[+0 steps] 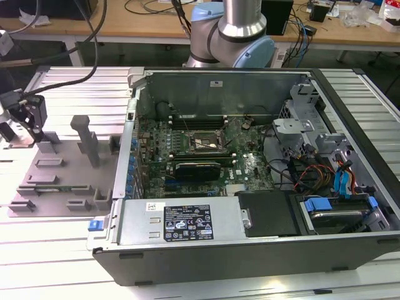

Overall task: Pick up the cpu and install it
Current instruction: 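Pick up the cpu and move it towards the insertion slot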

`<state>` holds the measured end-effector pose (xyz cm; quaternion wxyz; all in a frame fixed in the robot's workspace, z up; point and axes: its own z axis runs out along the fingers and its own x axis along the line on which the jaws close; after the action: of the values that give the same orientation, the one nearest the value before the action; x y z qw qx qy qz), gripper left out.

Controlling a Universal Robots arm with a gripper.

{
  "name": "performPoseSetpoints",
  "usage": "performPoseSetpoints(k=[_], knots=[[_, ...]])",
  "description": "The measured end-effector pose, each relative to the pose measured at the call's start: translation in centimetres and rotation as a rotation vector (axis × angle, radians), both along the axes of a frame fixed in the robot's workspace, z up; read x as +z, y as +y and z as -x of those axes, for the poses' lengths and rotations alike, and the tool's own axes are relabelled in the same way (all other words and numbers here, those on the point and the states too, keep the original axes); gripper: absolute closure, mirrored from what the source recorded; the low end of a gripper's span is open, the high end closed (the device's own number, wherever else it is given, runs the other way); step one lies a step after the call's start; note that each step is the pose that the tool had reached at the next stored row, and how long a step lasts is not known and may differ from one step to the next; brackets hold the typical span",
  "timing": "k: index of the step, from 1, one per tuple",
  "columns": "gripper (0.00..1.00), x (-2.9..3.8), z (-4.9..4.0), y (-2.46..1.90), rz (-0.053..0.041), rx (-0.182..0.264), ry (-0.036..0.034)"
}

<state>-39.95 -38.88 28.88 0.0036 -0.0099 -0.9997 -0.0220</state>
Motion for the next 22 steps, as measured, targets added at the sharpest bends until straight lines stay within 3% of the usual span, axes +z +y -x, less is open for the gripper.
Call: performPoseSetpoints(k=[9,15,22], knots=[[0.45,1.03,0.00,0.06,0.0000,0.000,0.0000],[0.45,2.07,0.00,0.15,0.0000,0.000,-0.0001],[0.45,4.63,0.00,0.27,0.0000,0.000,0.0000]])
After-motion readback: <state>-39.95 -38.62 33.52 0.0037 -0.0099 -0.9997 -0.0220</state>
